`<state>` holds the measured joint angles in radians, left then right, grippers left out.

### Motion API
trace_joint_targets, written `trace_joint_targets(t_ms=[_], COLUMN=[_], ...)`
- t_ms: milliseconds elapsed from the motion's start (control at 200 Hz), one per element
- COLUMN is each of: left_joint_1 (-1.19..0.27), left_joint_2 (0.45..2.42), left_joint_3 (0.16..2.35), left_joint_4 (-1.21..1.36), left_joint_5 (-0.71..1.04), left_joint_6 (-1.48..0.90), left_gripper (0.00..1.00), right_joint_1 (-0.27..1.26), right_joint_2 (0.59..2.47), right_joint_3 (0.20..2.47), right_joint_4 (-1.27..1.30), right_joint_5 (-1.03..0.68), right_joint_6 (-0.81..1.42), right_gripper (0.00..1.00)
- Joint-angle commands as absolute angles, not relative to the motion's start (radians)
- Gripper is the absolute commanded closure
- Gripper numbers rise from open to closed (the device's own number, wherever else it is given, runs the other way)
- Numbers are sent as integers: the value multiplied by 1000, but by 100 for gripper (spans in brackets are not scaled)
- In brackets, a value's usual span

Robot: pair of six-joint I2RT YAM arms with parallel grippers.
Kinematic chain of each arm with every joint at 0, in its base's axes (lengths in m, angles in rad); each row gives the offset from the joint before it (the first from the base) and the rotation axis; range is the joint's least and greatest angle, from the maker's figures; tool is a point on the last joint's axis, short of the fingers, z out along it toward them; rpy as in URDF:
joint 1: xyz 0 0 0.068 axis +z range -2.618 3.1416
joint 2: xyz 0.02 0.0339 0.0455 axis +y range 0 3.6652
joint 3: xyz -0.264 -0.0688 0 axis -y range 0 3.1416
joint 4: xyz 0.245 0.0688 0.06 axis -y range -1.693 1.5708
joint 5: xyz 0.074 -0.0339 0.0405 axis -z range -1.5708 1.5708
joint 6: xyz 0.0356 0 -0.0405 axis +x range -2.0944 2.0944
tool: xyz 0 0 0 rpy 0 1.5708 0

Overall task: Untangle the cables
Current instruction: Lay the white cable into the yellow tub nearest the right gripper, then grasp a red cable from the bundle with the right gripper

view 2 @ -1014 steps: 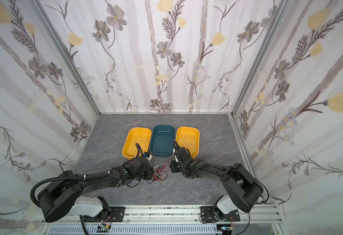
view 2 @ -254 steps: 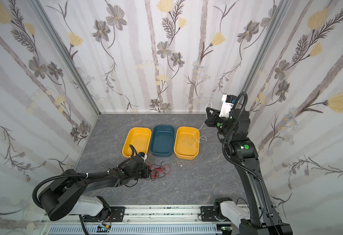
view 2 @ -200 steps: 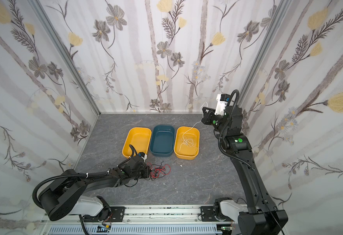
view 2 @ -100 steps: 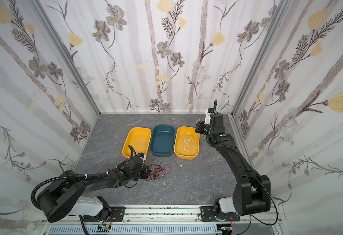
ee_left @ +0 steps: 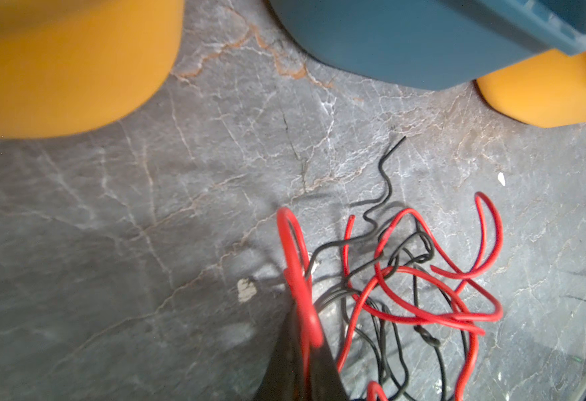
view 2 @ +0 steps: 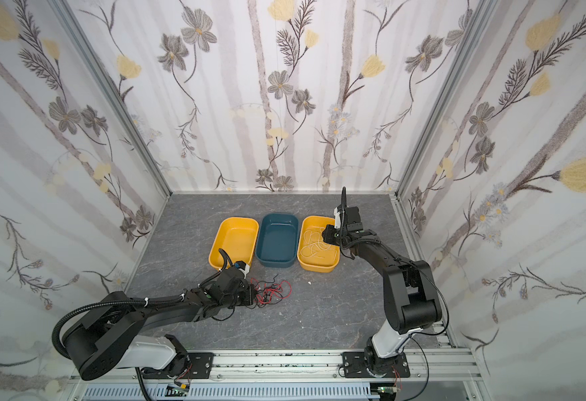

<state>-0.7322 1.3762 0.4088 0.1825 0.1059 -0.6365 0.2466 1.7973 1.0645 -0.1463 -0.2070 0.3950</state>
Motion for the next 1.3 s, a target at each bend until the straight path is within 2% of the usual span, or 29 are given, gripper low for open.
trace_joint_targets(t_ms=[0,200,260,560,949,1294], left_joint_1=[-732,-732,-733,-734,-756,-765], left_joint_2=[1385,1393,1393,1387,1391,1359], left_joint_3=[408,410,410,415,422,412], left_joint_4=[136,145,146,149,161,164], left_joint_5=[112,116,114,123,141,126], left_joint_6=[-646,-647,-647,-646,-634,-640], left_gripper=[92,91,91,90,86,85], right_joint_1=[247,245,244,288,601,723], right_joint_2=[1764,1686,1671,1552,1475,1568], right_joint_3=[1067,1072,1071,1021,771,692], right_joint_4=[-116,-153,-155,-154,-4,76], right_joint_5=[-157,-106,-108,-179,-266,-255], right_joint_6=[372,347,342,342,504,638], right_gripper=[52,37,36,37,45,43])
